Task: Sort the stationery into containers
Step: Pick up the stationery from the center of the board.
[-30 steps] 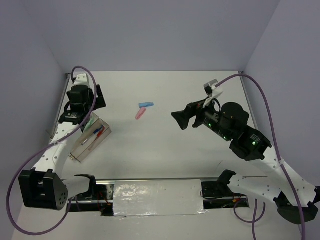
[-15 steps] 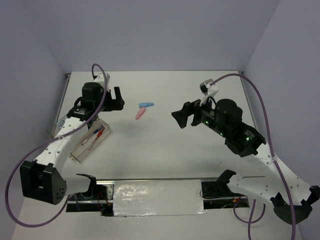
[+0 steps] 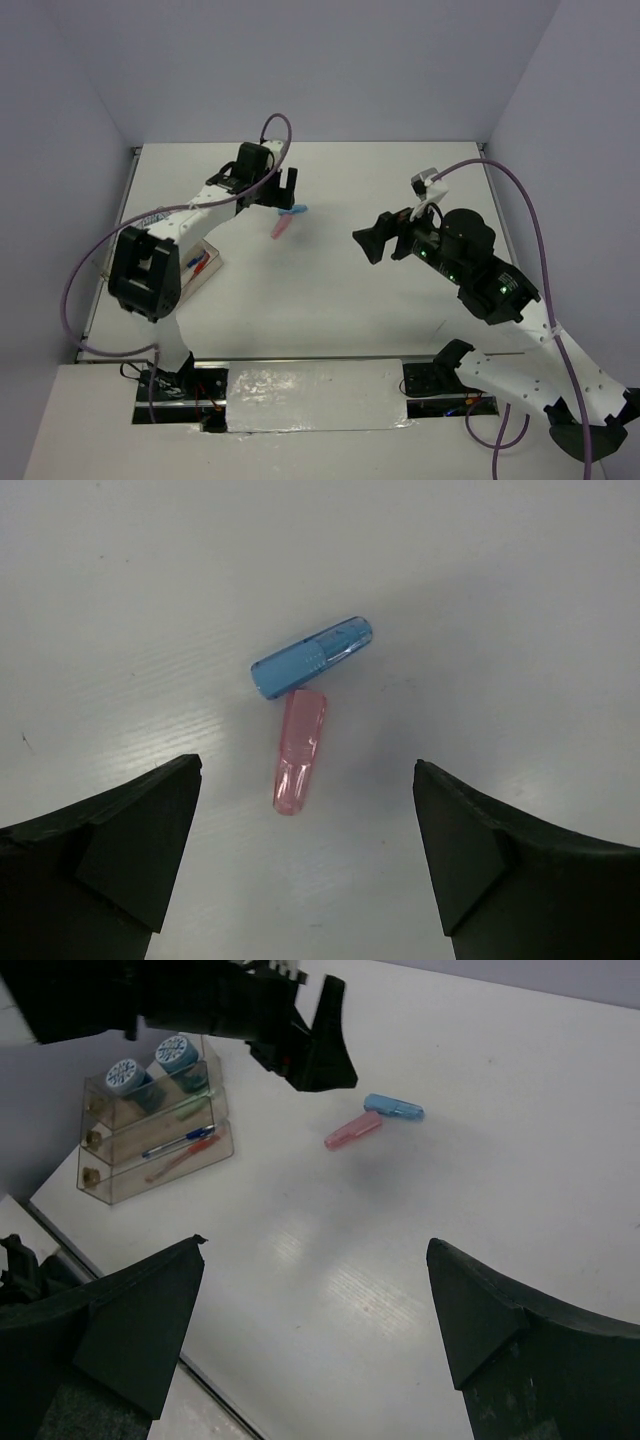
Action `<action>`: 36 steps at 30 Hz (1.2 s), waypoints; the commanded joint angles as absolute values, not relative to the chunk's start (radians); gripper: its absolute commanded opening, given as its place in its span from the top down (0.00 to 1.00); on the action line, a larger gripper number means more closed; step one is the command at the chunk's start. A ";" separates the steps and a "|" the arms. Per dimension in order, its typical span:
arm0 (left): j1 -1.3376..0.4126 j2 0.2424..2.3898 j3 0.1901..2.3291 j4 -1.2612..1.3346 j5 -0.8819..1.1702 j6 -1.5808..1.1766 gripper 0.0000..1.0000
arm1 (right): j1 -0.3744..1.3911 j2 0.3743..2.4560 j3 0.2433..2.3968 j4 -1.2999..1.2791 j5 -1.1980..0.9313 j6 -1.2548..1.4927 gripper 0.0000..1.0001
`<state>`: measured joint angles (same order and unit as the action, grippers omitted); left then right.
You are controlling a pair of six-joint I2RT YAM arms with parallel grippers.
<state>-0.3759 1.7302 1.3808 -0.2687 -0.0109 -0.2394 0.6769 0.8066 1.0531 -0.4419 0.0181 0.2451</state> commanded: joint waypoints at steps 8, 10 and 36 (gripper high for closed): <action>-0.382 2.074 1.658 -0.427 -0.075 -0.138 0.08 | 0.652 0.767 0.953 -0.451 0.035 0.233 0.00; -0.391 2.069 1.599 -0.394 -0.090 -0.135 0.08 | 0.652 0.779 0.948 -0.439 0.020 0.230 0.00; -0.428 1.832 1.377 -0.527 -0.290 -0.253 1.00 | 0.646 0.762 0.937 -0.385 -0.071 0.222 0.00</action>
